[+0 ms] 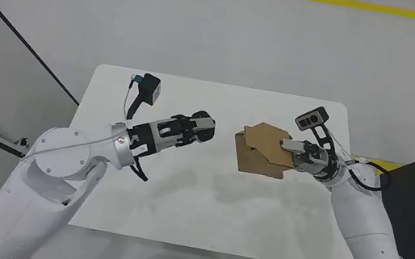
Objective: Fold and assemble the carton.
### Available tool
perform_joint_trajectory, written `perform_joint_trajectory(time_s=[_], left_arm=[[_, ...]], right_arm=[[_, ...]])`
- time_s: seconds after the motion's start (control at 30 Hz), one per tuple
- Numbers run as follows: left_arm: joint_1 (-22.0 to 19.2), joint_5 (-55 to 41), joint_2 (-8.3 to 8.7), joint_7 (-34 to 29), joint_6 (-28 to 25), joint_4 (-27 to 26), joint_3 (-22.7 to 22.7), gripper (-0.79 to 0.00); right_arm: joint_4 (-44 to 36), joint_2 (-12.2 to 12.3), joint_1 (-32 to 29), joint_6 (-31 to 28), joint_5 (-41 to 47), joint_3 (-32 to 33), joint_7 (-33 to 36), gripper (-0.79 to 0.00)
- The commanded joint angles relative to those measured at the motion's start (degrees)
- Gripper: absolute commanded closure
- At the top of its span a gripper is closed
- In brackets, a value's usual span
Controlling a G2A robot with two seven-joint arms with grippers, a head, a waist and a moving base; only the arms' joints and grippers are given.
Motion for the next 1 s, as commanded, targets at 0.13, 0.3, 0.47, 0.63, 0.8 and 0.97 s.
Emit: perform_joint_trajectory(time_s=[0.13,0.3,0.47,0.63,0.8,0.97], left_arm=[[0.0,0.0,0.0,0.0,0.0,0.0,0.0,0.0],[0.5,-0.2,-0.05,0.6,0.1,-0.8,0.6,0.0],[0.0,-0.4,-0.07,0.7,3.4,-2.8,1.7,0.0],[-0.7,-0.3,-0.35,2.3,4.6,-3.5,4.4,0.0],[-1.8,-2.0,-0.88,5.1,6.6,-2.0,7.3,0.0],[-3.6,-3.1,-1.49,8.0,7.5,-1.0,9.9,0.0]], right_arm=[[0.0,0.0,0.0,0.0,0.0,0.0,0.0,0.0],[-1.1,0.0,-0.2,-0.2,-1.9,0.1,-1.8,0.0],[0.1,-0.1,0.9,-0.6,-3.1,0.1,-1.0,0.0],[1.3,-0.3,1.9,-1.4,-3.2,-0.3,0.0,0.0],[2.0,-0.3,2.8,-1.5,-3.3,-1.0,0.0,0.0],[2.0,0.0,3.2,-1.5,-2.7,-1.2,0.0,0.0]])
